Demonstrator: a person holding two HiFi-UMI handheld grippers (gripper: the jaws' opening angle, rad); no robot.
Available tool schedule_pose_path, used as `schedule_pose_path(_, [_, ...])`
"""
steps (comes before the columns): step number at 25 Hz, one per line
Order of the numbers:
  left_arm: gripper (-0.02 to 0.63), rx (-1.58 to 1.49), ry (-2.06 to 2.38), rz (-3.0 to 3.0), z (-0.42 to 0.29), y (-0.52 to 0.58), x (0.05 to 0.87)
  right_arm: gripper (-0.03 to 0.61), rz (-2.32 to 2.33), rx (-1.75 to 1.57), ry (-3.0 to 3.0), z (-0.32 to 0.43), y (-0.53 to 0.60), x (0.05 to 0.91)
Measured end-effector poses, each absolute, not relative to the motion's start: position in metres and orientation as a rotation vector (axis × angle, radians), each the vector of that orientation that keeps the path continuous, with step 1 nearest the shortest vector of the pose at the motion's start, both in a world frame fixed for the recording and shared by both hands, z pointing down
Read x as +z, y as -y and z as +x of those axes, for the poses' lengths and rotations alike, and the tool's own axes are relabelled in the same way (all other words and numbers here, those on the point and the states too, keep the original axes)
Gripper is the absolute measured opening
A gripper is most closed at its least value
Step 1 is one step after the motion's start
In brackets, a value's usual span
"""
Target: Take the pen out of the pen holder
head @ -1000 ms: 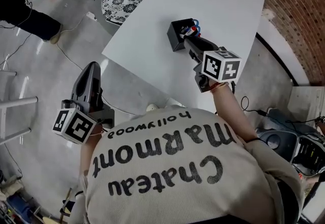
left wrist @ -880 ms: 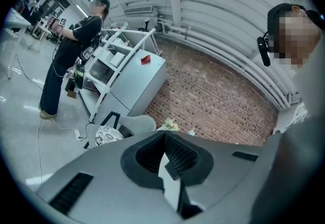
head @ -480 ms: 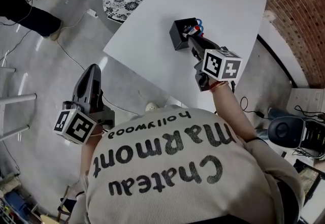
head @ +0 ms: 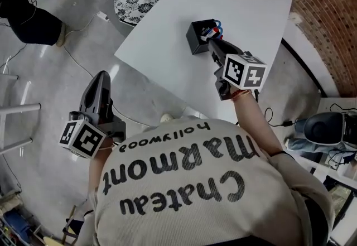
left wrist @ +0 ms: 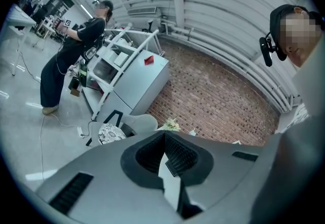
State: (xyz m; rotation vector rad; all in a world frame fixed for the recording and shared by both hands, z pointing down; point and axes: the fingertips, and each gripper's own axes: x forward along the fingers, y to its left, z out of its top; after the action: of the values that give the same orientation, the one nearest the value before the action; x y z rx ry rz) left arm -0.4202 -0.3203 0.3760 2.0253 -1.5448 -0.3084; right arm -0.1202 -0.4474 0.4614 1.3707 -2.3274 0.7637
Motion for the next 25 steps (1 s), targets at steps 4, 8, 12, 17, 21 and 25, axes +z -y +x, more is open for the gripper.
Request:
schedule_pose_path(4, [0.0,-0.264,1.552,2.062,-0.414,0.316,0.376,0.074,1.379,0.747,2.338,-0.118,0.443,0.455])
schedule_pose_path(8, [0.0,-0.251,1.554,2.067,-0.411,0.312,0.381,0.074,1.371,0.725,2.343,-0.118,0.437,0.449])
schedule_pose_path(12, [0.0,-0.252,1.534,2.068,-0.405,0.307,0.386,0.072,1.362,0.704,2.335,-0.115,0.429,0.445])
schedule_pose_path(17, [0.0,-0.285,1.5,2.064,-0.396,0.306,0.388,0.072,1.35,0.687,2.327,-0.11,0.42,0.44])
schedule_pose_path(21, [0.0,-0.29,1.503,2.056,-0.39,0.303,0.391,0.072,1.335,0.684,2.333,-0.107,0.417,0.442])
schedule_pose_path(25, [0.0,-0.279,1.497,2.052,-0.379,0.298,0.396,0.071,1.332,0.698,2.354,-0.102,0.414,0.443])
